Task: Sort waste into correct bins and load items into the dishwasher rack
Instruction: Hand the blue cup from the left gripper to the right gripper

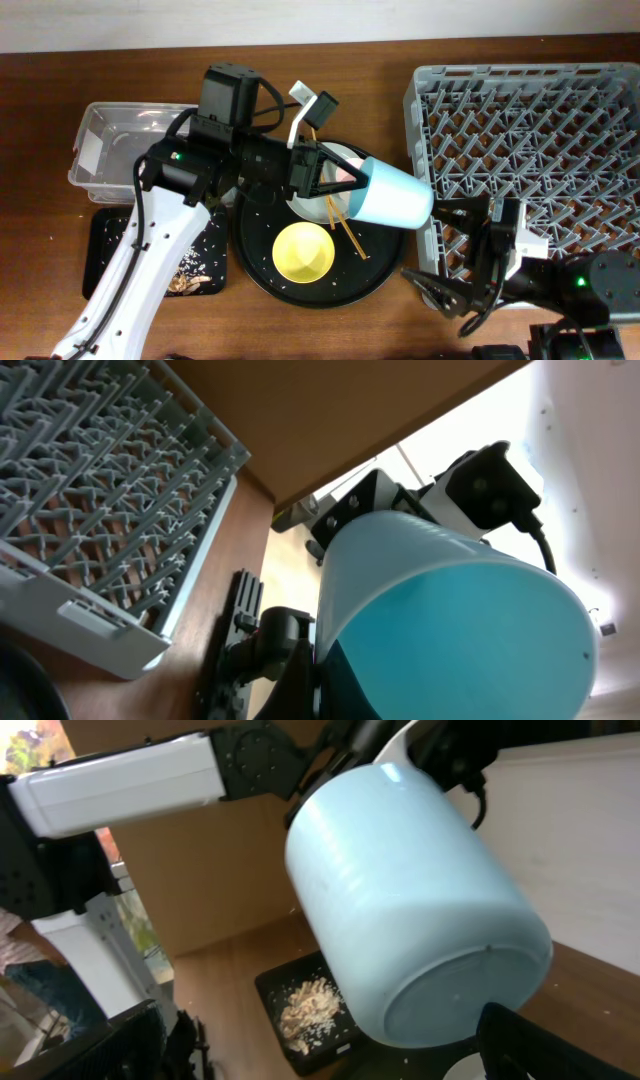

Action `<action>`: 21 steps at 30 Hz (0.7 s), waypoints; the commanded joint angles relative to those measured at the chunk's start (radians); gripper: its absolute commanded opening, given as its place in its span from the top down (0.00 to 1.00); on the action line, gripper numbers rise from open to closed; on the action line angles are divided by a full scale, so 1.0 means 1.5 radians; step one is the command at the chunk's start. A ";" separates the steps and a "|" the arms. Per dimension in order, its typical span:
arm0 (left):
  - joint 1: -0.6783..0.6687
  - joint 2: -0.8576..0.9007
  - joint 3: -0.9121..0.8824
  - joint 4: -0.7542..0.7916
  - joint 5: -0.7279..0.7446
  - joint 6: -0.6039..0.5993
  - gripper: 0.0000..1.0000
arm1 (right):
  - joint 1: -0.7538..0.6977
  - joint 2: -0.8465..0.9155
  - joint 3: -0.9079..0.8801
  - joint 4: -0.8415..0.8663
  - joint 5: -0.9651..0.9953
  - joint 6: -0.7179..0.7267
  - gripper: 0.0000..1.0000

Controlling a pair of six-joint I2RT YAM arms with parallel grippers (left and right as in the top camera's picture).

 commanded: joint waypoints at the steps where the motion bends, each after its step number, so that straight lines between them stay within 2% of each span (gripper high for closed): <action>1: -0.030 0.001 0.003 -0.001 0.038 0.014 1.00 | 0.005 0.040 0.011 0.041 -0.019 0.001 0.02; 4: -0.028 0.001 0.003 0.000 0.038 0.014 1.00 | 0.005 0.051 0.011 0.061 -0.030 0.002 0.02; 9: -0.007 0.001 0.003 0.007 0.038 0.014 1.00 | 0.005 0.051 0.011 0.061 -0.153 0.001 0.02; 17: 0.016 0.001 0.003 0.007 0.092 0.014 1.00 | 0.005 0.051 0.011 0.124 -0.163 0.005 0.02; 21: 0.031 0.001 0.003 0.007 0.093 0.014 1.00 | 0.005 0.051 0.011 0.192 -0.165 0.092 0.02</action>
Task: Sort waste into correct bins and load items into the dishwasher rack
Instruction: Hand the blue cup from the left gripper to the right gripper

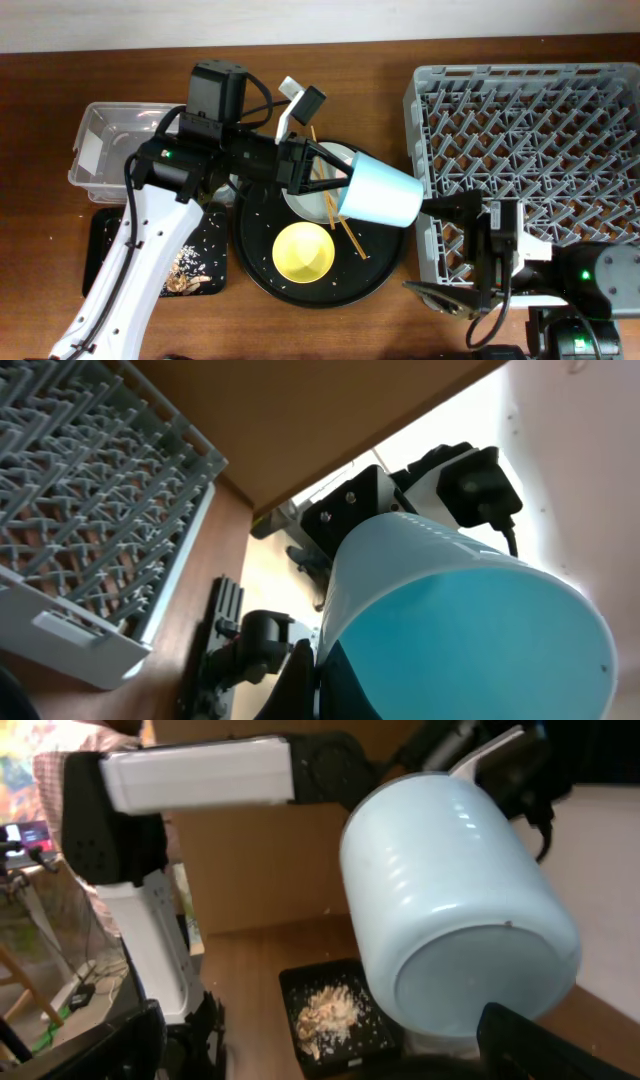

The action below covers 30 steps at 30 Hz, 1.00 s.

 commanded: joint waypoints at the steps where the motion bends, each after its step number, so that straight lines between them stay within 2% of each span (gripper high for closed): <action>1: 0.005 0.001 0.003 0.002 0.026 0.013 1.00 | 0.011 0.005 0.011 0.032 -0.043 0.070 0.02; 6: 0.007 0.001 0.003 0.002 0.041 0.013 1.00 | -0.011 0.013 0.011 0.032 -0.043 0.073 0.01; 10: 0.026 0.001 0.003 0.015 0.040 0.013 1.00 | -0.076 0.026 0.011 0.045 -0.047 0.180 0.02; 15: 0.041 0.001 0.003 0.014 0.041 0.013 1.00 | -0.118 0.030 0.011 0.045 -0.063 0.179 0.02; 24: -0.008 0.001 0.003 0.012 0.035 0.014 0.99 | -0.132 0.079 0.011 0.045 -0.102 0.174 0.02; 30: -0.051 0.001 0.003 0.012 -0.037 0.013 1.00 | -0.112 0.099 0.011 0.073 -0.112 0.174 0.02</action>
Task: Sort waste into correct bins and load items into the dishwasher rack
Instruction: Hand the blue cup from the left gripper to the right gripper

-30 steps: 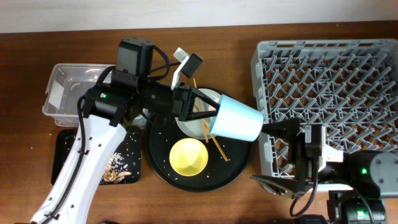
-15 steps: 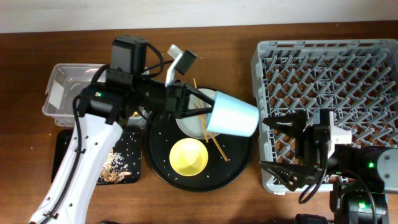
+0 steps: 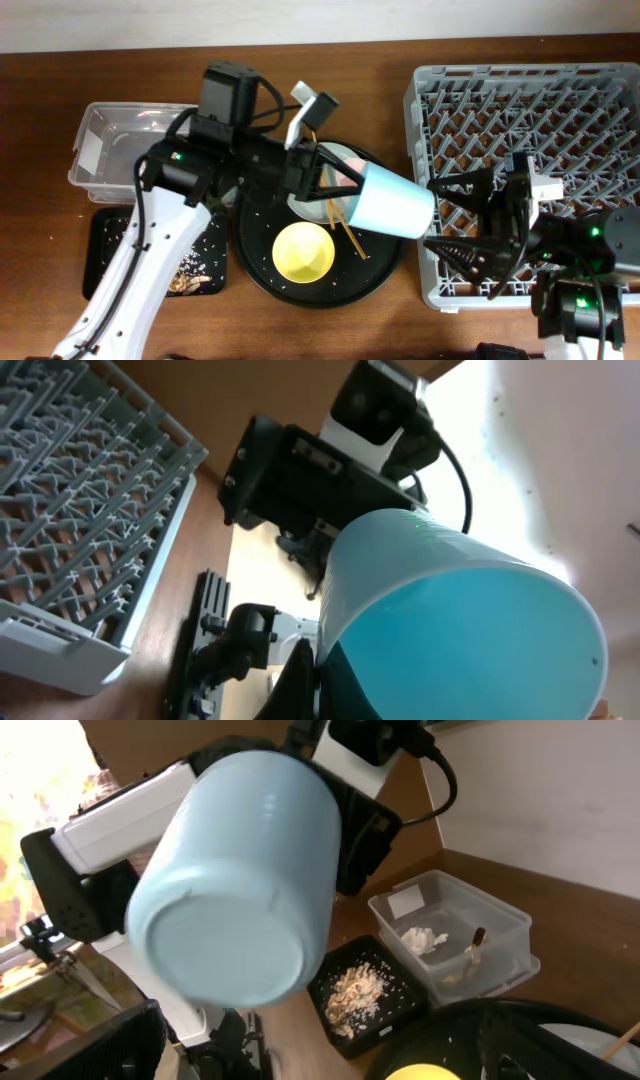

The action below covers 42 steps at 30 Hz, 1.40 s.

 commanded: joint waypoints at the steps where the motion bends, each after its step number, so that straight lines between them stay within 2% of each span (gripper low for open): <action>1: -0.027 0.001 0.003 0.002 -0.037 0.013 1.00 | 0.024 -0.003 0.011 0.046 -0.023 0.005 0.02; 4: -0.039 0.001 0.003 0.002 -0.080 0.013 1.00 | 0.067 -0.003 0.011 0.100 -0.023 0.013 0.02; 10: -0.039 0.001 0.003 -0.003 -0.085 0.013 1.00 | 0.095 -0.003 0.011 0.104 -0.021 0.013 0.00; 14: -0.039 0.001 0.003 -0.003 -0.085 0.013 1.00 | 0.095 -0.003 0.011 0.104 -0.013 0.013 0.10; 22: -0.046 0.001 0.003 -0.003 -0.085 0.013 1.00 | 0.095 0.009 0.011 0.104 0.022 0.005 0.12; 24: -0.057 0.001 0.003 -0.003 -0.085 0.013 1.00 | 0.095 0.018 0.011 0.104 0.021 0.005 0.18; 28: -0.062 0.001 0.003 -0.003 -0.094 0.013 1.00 | 0.095 0.033 0.011 0.104 0.019 0.005 0.47; 29: -0.062 0.001 0.003 -0.003 -0.101 0.013 1.00 | 0.095 0.035 0.011 0.104 0.019 0.005 0.50; 35: -0.062 0.001 0.003 -0.016 -0.170 0.013 0.98 | 0.093 0.039 0.011 0.122 0.021 0.005 0.50; 42: -0.062 0.001 0.003 -0.074 -0.297 0.014 0.81 | 0.093 0.039 0.011 0.143 0.034 0.009 0.50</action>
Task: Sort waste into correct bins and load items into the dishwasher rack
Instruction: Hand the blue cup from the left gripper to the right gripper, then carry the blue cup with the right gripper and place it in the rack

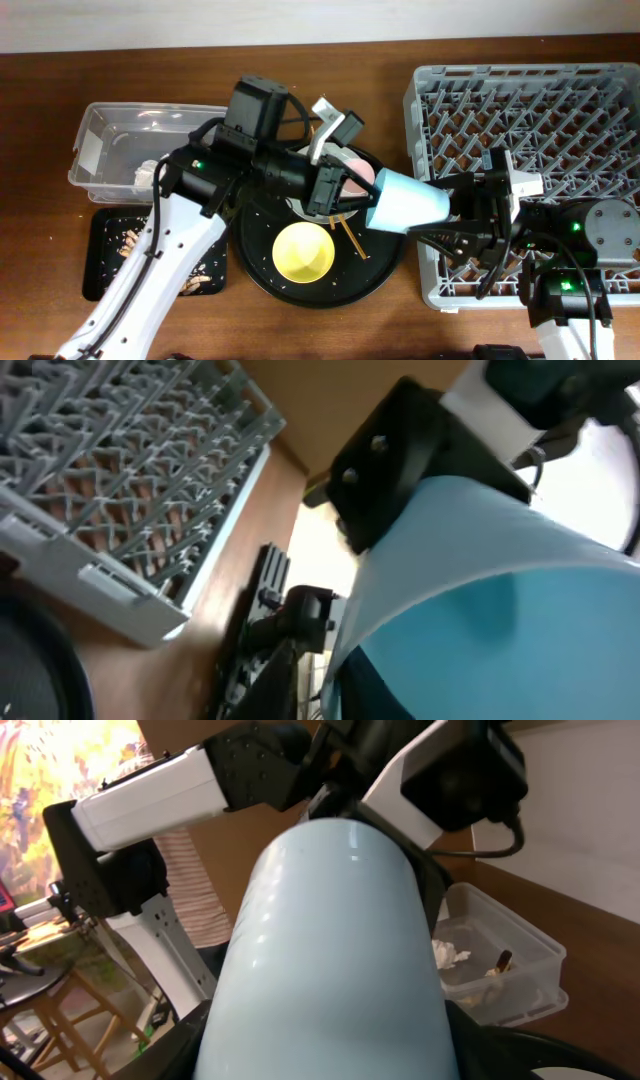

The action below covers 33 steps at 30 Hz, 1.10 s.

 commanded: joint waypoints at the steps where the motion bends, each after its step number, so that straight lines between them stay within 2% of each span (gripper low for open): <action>1: 0.001 0.002 0.000 -0.007 -0.127 0.002 0.75 | 0.003 -0.008 0.012 0.014 0.016 -0.004 0.50; 3: 0.005 0.002 0.000 -0.007 -0.164 0.002 0.56 | 0.003 -0.007 0.012 0.014 0.017 -0.004 0.50; 5: 0.016 0.002 0.000 -0.008 -0.222 0.002 0.42 | 0.003 -0.001 0.012 0.014 0.017 -0.004 0.50; 11: 0.065 0.002 0.000 -0.016 -0.331 0.002 0.40 | 0.003 0.060 0.012 0.014 0.046 -0.003 0.52; 19: 0.101 0.002 0.000 -0.064 -0.404 0.002 0.40 | -0.052 0.204 0.012 -0.010 0.241 0.030 0.53; 23: 0.101 0.002 0.000 -0.083 -0.422 0.002 0.40 | -0.104 0.247 0.012 -0.127 0.415 -0.006 0.55; 26: 0.101 0.002 0.000 -0.093 -0.427 0.002 0.40 | -0.137 0.257 0.016 -0.177 0.469 -0.056 0.54; 28: 0.101 0.002 0.000 -0.101 -0.433 0.002 0.40 | -0.158 0.258 0.046 -0.249 0.473 -0.104 0.53; 31: 0.101 0.003 0.000 -0.115 -0.442 0.002 0.40 | -0.170 0.258 0.138 -0.417 0.522 -0.178 0.53; 33: 0.101 0.003 0.000 -0.125 -0.444 0.002 0.40 | -0.161 0.259 0.230 -0.575 0.634 -0.247 0.54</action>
